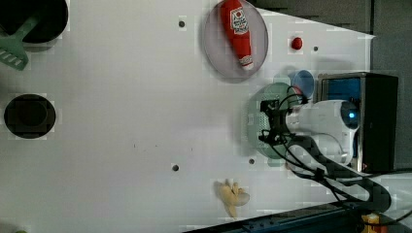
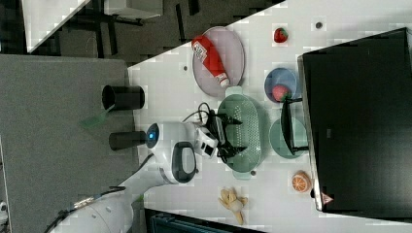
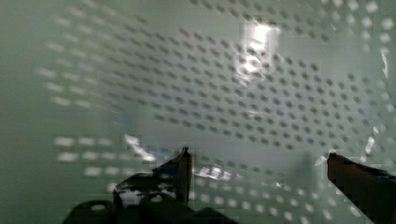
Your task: Drag strainer right to left.
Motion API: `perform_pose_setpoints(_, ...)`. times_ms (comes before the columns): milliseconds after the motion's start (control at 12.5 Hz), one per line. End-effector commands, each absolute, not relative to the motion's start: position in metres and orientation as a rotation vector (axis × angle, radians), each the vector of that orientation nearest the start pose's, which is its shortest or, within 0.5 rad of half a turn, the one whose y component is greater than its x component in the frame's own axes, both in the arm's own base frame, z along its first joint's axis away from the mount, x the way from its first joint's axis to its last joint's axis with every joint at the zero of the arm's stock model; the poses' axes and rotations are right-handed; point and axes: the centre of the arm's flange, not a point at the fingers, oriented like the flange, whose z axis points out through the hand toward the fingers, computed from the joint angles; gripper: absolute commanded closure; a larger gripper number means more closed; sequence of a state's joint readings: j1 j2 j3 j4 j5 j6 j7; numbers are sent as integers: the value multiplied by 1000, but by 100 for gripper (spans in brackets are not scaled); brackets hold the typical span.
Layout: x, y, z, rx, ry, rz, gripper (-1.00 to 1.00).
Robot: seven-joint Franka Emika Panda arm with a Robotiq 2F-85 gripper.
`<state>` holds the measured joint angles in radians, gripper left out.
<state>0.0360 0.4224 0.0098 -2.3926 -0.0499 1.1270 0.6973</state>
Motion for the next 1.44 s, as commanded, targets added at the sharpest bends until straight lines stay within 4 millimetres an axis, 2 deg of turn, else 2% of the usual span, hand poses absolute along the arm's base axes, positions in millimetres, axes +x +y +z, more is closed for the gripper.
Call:
perform_pose_setpoints(80, 483, 25, 147, -2382, 2136, 53, -100)
perform_pose_setpoints(320, 480, 35, 143, -2385, 2142, 61, -100)
perform_pose_setpoints(560, 481, 54, 143, -2347, 2170, 50, -100)
perform_pose_setpoints(1440, 470, 180, 143, -2306, 2163, 70, -100)
